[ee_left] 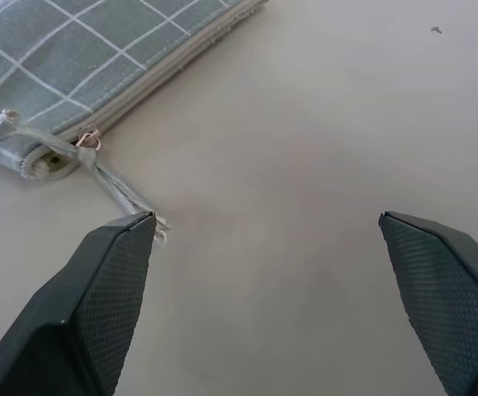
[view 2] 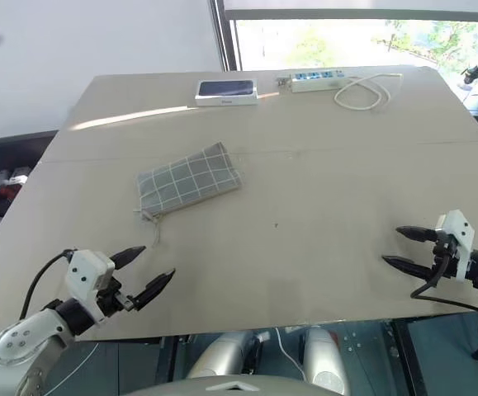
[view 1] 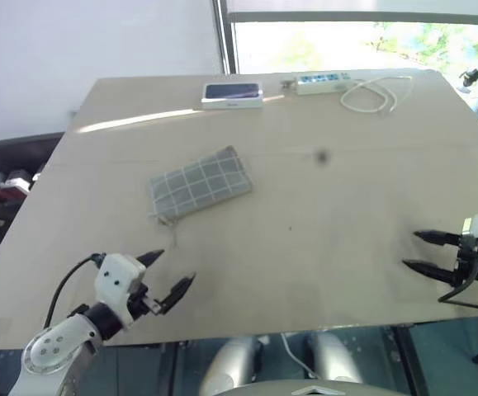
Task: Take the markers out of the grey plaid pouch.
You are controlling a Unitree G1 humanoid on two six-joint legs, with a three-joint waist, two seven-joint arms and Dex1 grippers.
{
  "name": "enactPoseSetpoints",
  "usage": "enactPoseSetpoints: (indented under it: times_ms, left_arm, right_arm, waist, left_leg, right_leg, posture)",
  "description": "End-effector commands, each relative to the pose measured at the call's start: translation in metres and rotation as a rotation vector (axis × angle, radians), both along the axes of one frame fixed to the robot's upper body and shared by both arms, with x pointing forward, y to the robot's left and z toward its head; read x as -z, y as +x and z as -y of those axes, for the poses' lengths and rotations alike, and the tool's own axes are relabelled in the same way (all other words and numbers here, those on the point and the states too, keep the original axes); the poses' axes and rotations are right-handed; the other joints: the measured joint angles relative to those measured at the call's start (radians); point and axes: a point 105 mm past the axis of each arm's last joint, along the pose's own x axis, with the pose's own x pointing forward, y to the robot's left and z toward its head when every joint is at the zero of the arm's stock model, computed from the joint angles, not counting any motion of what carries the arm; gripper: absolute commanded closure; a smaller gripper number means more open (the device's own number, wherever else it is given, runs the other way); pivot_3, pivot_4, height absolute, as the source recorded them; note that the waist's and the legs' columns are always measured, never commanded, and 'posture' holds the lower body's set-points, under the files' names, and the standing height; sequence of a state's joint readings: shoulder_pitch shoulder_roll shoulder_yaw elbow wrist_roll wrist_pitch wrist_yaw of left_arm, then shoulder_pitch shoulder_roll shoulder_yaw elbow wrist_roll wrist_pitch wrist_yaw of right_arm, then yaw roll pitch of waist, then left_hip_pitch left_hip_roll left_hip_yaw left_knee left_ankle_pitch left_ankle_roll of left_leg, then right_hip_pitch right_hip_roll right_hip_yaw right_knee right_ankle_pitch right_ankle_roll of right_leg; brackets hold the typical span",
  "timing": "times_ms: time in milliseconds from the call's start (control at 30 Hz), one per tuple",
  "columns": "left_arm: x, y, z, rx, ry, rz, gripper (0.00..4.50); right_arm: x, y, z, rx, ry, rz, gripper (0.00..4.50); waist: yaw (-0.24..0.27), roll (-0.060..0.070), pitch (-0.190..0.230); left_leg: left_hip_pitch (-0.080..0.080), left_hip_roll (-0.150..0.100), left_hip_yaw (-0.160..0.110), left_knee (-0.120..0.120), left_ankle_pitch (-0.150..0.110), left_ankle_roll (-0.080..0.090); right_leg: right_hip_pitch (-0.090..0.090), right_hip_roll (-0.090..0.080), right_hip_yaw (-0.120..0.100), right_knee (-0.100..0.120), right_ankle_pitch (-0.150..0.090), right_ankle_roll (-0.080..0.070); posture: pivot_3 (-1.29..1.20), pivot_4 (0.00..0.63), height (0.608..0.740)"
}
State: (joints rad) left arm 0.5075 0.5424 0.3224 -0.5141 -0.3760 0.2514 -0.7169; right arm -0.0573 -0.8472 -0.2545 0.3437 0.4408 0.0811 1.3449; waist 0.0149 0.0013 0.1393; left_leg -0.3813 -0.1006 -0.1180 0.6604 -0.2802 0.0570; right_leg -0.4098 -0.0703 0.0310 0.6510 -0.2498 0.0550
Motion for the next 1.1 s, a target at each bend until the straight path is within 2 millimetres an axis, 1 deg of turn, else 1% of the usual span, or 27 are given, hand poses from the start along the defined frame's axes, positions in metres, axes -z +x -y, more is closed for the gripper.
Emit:
enactPoseSetpoints:
  times_ms: [33, 100, 233, 300, 433, 500, 567, 633, 700, 767, 867, 967, 1100]
  left_arm:
    - [-0.007, -0.003, 0.003, 0.017, 0.001, 0.027, 0.02]
    - [-0.007, -0.003, -0.001, 0.006, 0.008, 0.03, 0.02]
    - [-0.012, 0.003, -0.019, -0.035, 0.036, 0.042, 0.02]
    - [-0.016, 0.009, -0.034, -0.078, 0.107, 0.069, 0.02]
    - [-0.029, 0.025, -0.07, -0.162, 0.269, 0.181, 0.02]
    - [-0.035, 0.032, -0.083, -0.179, 0.329, 0.222, 0.02]
    - [-0.041, 0.046, -0.105, -0.214, 0.461, 0.291, 0.02]
    - [-0.046, 0.059, -0.119, -0.237, 0.537, 0.356, 0.02]
    - [-0.045, 0.07, -0.122, -0.21, 0.583, 0.406, 0.02]
    - [-0.042, 0.082, -0.118, -0.156, 0.63, 0.434, 0.02]
    - [-0.036, 0.095, -0.105, -0.015, 0.715, 0.463, 0.02]
    - [-0.025, 0.102, -0.092, 0.129, 0.786, 0.476, 0.02]
    - [-0.021, 0.114, -0.085, 0.186, 0.823, 0.502, 0.02]
  right_arm:
    - [-0.019, 0.004, 0.004, -0.005, -0.021, 0.068, 0.0]
    - [-0.018, 0.003, 0.003, -0.01, -0.021, 0.064, 0.0]
    - [-0.018, -0.002, 0.002, -0.014, -0.018, 0.056, 0.0]
    - [-0.019, -0.004, 0.003, -0.009, -0.019, 0.055, 0.0]
    - [-0.023, -0.005, 0.004, 0.004, -0.006, 0.064, 0.0]
    - [-0.025, -0.005, 0.002, 0.006, 0.006, 0.07, 0.0]
    - [-0.028, -0.006, -0.004, -0.001, 0.026, 0.079, 0.0]
    - [-0.03, -0.007, -0.01, -0.008, 0.046, 0.084, 0.0]
    - [-0.033, -0.008, -0.014, -0.014, 0.059, 0.086, 0.0]
    - [-0.036, -0.008, -0.017, -0.014, 0.064, 0.094, 0.0]
    - [-0.042, -0.01, -0.021, -0.014, 0.074, 0.109, 0.0]
    - [-0.05, -0.013, -0.027, -0.015, 0.1, 0.125, 0.0]
    - [-0.058, -0.017, -0.031, -0.02, 0.13, 0.13, 0.0]
  waist:
    - [0.0, 0.0, 0.0]
    - [0.0, 0.0, 0.0]
    - [0.002, 0.0, 0.0]
    - [0.002, 0.0, 0.0]
    - [0.002, 0.0, 0.0]
    - [0.001, 0.0, 0.0]
    - [0.0, 0.0, 0.0]
    - [0.003, 0.0, 0.0]
    - [0.005, 0.001, 0.0]
    - [0.003, 0.0, 0.0]
    - [0.002, 0.0, 0.0]
    - [0.0, 0.0, 0.0]
    - [-0.001, 0.001, -0.001]
  left_leg:
    - [0.0, 0.0, 0.0, 0.0, 0.0, 0.0]
    - [0.0, 0.0, 0.0, 0.0, 0.0, 0.0]
    - [0.0, 0.0, 0.0, 0.0, 0.0, 0.0]
    - [0.0, 0.0, -0.001, 0.0, 0.0, 0.0]
    - [0.0, 0.0, -0.001, 0.0, 0.001, -0.001]
    - [0.0, 0.0, -0.001, -0.001, 0.001, -0.002]
    - [0.0, 0.0, 0.0, -0.001, 0.002, -0.003]
    - [0.0, 0.0, -0.001, -0.002, 0.002, -0.004]
    - [0.0, 0.0, -0.003, -0.003, 0.003, -0.004]
    - [0.0, 0.0, -0.002, -0.003, 0.003, -0.004]
    - [-0.001, -0.001, -0.002, -0.004, 0.003, -0.004]
    - [-0.001, -0.001, -0.002, -0.006, 0.003, -0.004]
    - [0.0, -0.001, -0.002, -0.008, 0.003, -0.004]
  right_leg:
    - [0.0, 0.0, 0.0, 0.0, 0.0, 0.0]
    - [0.0, 0.0, 0.0, 0.0, 0.0, 0.0]
    - [0.0, 0.0, -0.001, 0.0, 0.0, 0.0]
    - [0.0, 0.0, -0.001, 0.0, 0.0, 0.0]
    - [0.0, 0.0, -0.001, 0.0, 0.0, 0.0]
    - [0.0, 0.0, -0.001, 0.0, 0.0, 0.0]
    - [0.0, 0.0, 0.0, -0.001, 0.0, 0.0]
    - [0.0, 0.0, -0.001, -0.001, 0.0, 0.0]
    - [0.0, 0.0, -0.002, -0.001, 0.0, 0.0]
    - [-0.001, 0.0, -0.002, -0.002, 0.0, 0.0]
    - [-0.001, 0.0, -0.002, -0.004, 0.0, 0.0]
    - [-0.002, 0.0, -0.002, -0.005, 0.0, 0.0]
    - [-0.003, 0.0, -0.001, -0.004, 0.0, 0.0]
  posture:
    - [0.0, 0.15, 0.74]
    - [0.0, 0.15, 0.74]
    - [0.0, 0.15, 0.74]
    - [0.0, 0.15, 0.74]
    - [0.0, 0.15, 0.74]
    - [0.0, 0.15, 0.74]
    - [0.0, 0.15, 0.74]
    - [0.0, 0.15, 0.74]
    - [0.0, 0.15, 0.74]
    - [0.0, 0.15, 0.74]
    - [0.0, 0.15, 0.74]
    - [0.0, 0.15, 0.74]
    - [0.0, 0.15, 0.74]
